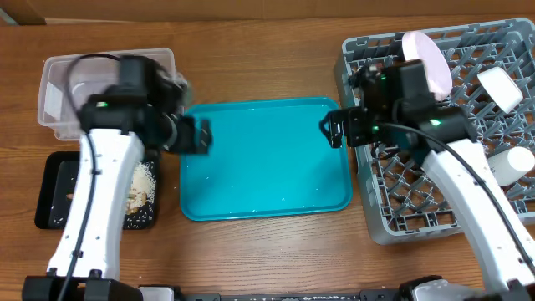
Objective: Sort waste into correct bins and load items into the dishwasher
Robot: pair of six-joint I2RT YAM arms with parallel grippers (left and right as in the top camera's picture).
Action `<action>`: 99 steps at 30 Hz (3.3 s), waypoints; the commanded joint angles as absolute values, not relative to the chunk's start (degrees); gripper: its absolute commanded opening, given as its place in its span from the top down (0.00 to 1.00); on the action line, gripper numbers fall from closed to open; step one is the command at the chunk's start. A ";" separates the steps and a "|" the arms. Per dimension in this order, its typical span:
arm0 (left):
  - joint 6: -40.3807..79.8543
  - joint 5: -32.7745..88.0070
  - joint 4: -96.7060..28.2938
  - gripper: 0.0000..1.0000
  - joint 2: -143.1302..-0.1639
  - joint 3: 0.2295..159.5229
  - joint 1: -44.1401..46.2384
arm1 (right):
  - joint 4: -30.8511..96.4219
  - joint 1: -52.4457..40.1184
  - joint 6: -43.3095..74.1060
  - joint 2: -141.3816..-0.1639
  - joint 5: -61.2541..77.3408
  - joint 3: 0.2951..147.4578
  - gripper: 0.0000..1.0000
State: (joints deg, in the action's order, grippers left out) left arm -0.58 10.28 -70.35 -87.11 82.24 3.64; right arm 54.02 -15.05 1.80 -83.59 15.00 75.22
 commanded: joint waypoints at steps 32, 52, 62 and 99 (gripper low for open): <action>6.46 2.92 -66.94 0.00 -26.20 55.66 3.77 | 57.87 -13.15 10.52 -43.03 1.34 52.86 0.00; 6.46 2.92 -71.09 0.00 -26.20 55.64 3.77 | 55.79 -10.50 10.20 -40.40 -3.79 51.53 0.00; 6.46 2.94 -71.09 0.00 -26.20 55.64 3.77 | 25.12 -0.08 8.56 -14.35 -0.95 27.35 0.00; 6.46 2.92 -71.09 0.00 -26.20 55.64 3.77 | 4.12 1.63 -1.10 -0.16 7.75 0.47 0.00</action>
